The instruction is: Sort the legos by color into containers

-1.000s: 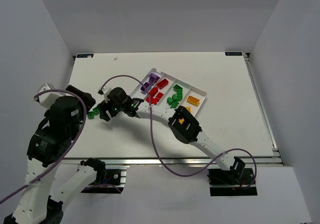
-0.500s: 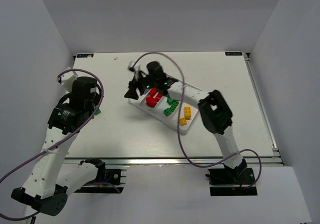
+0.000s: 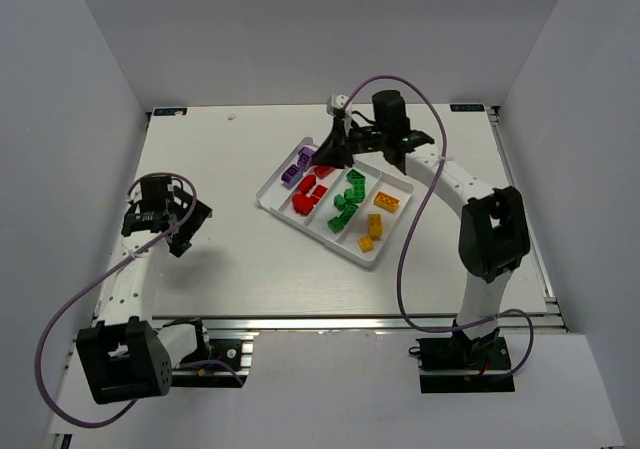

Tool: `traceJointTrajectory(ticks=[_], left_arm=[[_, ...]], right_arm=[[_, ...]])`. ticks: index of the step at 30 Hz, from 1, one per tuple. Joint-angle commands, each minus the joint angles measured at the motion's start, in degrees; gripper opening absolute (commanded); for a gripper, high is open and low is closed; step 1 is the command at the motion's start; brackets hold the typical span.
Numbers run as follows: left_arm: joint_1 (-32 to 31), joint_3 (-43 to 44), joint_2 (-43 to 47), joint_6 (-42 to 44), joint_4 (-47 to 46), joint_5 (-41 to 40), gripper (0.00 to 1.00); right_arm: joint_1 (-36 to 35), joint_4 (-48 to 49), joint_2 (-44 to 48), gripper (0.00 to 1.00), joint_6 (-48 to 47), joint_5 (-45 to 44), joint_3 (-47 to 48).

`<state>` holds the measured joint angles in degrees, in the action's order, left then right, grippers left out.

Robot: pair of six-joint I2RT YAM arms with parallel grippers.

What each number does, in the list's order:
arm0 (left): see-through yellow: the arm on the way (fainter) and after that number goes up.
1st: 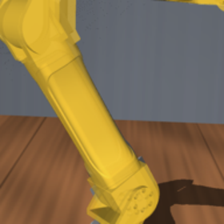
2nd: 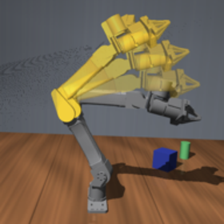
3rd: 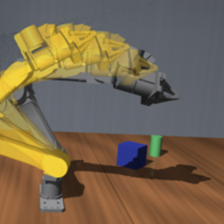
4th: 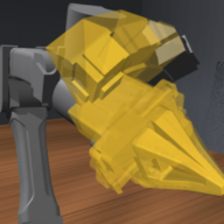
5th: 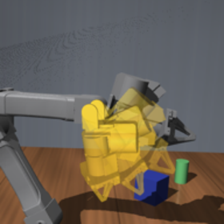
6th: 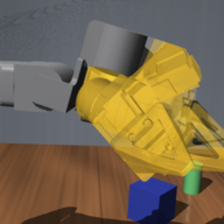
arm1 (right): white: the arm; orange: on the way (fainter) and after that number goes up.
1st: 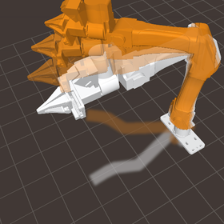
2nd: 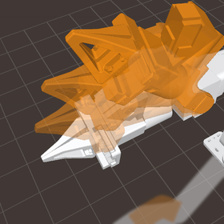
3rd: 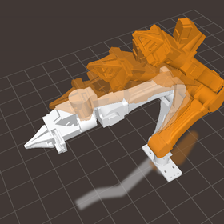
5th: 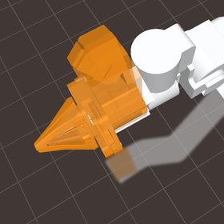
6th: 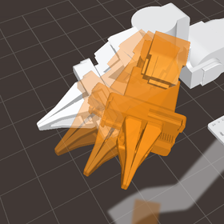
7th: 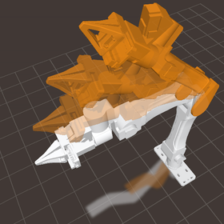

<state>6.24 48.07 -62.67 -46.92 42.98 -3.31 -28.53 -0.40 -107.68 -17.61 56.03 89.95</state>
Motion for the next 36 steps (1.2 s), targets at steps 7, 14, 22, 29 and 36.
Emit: traceJointTrajectory(ticks=[7, 14, 22, 29, 36], left_arm=[[5.63, 4.03, -11.66, -13.28, -9.59, -1.42, 0.86], [6.85, 15.2, -20.55, -9.07, -1.6, -13.29, 0.86], [10.1, 12.05, -21.69, -20.13, 0.61, -12.96, 0.91], [11.34, 12.65, -27.58, -22.25, -2.11, -7.95, 0.92], [11.6, 14.24, -31.36, -22.87, -1.5, -7.59, 0.88]], right_arm=[[4.8, -1.88, 10.99, 0.29, -1.47, 4.52, -13.57], [7.0, -1.0, 12.76, 0.32, -1.03, 6.11, -17.09], [8.84, 1.9, 12.14, 0.33, 1.43, 6.55, -18.32], [9.99, 1.81, 12.14, 0.34, 1.78, 6.46, -18.41], [11.04, 1.99, 12.67, 0.35, 2.57, 5.93, -18.76]])
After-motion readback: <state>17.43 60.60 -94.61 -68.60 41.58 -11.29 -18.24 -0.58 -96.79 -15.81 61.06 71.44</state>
